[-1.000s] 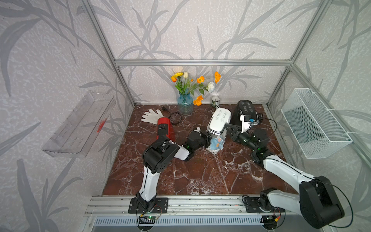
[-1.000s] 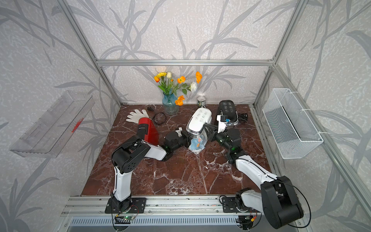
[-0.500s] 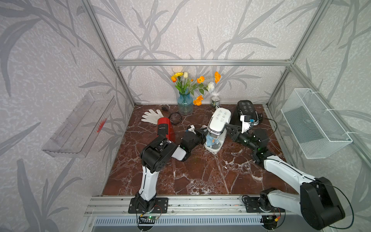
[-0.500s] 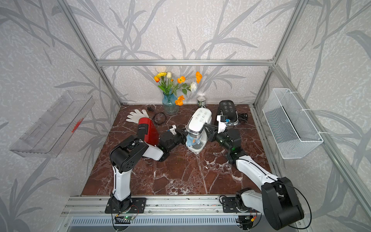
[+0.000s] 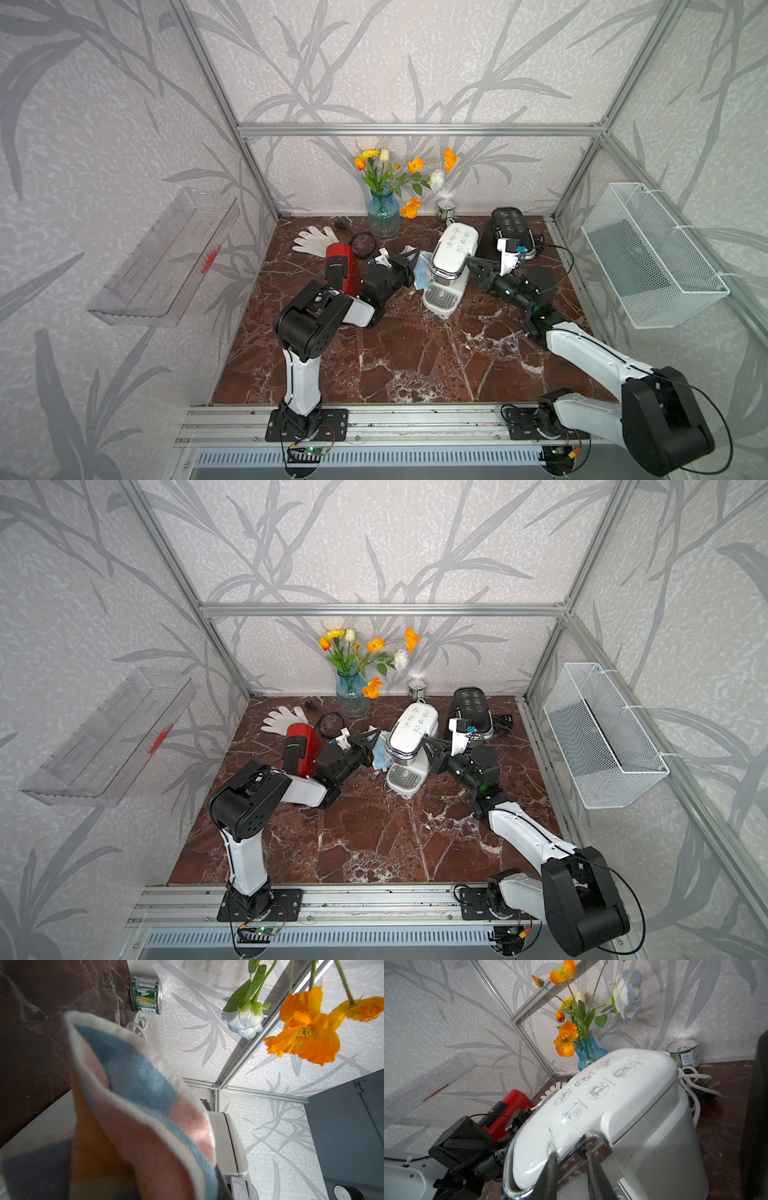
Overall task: Wipe the surface of a coffee machine
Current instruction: Wipe the dirt from the surface of the coffee machine.
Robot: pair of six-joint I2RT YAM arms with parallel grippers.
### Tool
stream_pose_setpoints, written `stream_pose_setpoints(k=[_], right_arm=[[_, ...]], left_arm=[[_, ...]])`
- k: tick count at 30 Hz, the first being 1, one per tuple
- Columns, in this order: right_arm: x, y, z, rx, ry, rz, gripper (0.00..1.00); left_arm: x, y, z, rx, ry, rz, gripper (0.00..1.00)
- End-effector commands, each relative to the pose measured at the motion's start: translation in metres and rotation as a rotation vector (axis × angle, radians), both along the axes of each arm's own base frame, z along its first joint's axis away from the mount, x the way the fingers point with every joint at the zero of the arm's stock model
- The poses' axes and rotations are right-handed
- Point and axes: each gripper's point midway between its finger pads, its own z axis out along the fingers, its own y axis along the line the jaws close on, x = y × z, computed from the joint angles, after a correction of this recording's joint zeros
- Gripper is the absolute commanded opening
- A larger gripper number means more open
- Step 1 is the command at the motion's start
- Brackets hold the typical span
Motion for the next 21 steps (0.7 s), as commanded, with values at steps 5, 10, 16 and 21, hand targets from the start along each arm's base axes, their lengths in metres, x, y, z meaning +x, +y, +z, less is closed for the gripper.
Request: stream_pose_setpoints(k=[5, 10, 16, 21], right_arm=[[-0.020, -0.003, -0.088, -0.119, 0.284, 0.016, 0.26], [-0.020, -0.003, -0.088, -0.119, 0.285, 0.017, 0.26], [-0.020, -0.002, -0.090, -0.118, 0.289, 0.019, 0.26], [-0.020, -0.002, -0.089, -0.119, 0.288, 0.019, 0.25]], left_arm=[[0.006, 0.001, 0.042, -0.023, -0.105, -0.034, 0.00], [0.005, 0.009, 0.056, 0.027, -0.134, -0.026, 0.00], [0.003, 0.001, 0.086, 0.112, -0.204, -0.079, 0.00], [0.001, -0.002, 0.113, 0.149, -0.268, -0.105, 0.00]])
